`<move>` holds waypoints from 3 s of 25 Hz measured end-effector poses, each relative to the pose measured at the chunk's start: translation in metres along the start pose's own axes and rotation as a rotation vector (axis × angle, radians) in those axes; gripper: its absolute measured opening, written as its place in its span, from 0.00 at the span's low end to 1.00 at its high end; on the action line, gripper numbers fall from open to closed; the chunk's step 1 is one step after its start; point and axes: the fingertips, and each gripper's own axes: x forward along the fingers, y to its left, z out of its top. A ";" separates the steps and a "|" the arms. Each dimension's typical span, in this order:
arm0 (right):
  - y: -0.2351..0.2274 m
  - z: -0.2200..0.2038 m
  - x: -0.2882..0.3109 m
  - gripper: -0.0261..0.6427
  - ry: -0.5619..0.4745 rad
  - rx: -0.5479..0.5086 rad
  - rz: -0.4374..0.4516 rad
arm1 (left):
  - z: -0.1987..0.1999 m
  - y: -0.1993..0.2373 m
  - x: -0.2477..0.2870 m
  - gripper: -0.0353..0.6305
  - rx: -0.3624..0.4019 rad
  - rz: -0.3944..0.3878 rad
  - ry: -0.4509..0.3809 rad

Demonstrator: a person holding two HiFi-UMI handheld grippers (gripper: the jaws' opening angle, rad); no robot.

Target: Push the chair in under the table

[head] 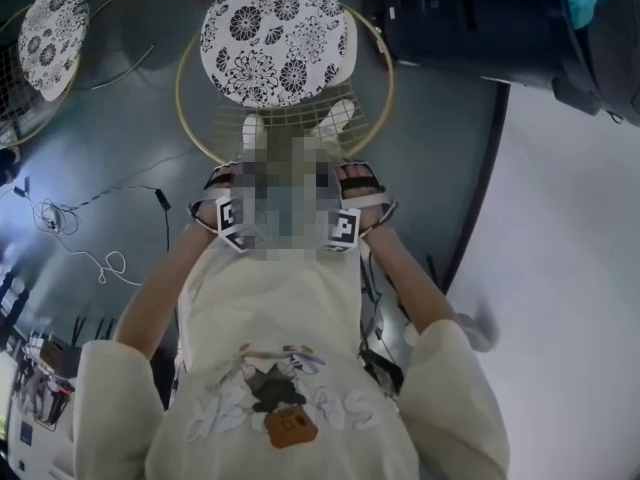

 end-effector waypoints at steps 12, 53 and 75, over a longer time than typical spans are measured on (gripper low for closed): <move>0.001 -0.005 0.005 0.17 0.044 -0.039 -0.098 | -0.002 -0.003 0.009 0.26 -0.022 0.089 -0.042; 0.060 -0.020 0.027 0.18 0.053 -0.013 -0.454 | -0.035 -0.053 0.053 0.26 0.042 0.341 -0.194; 0.135 -0.030 0.071 0.20 0.188 0.084 -0.714 | -0.091 -0.101 0.113 0.26 0.107 0.442 -0.299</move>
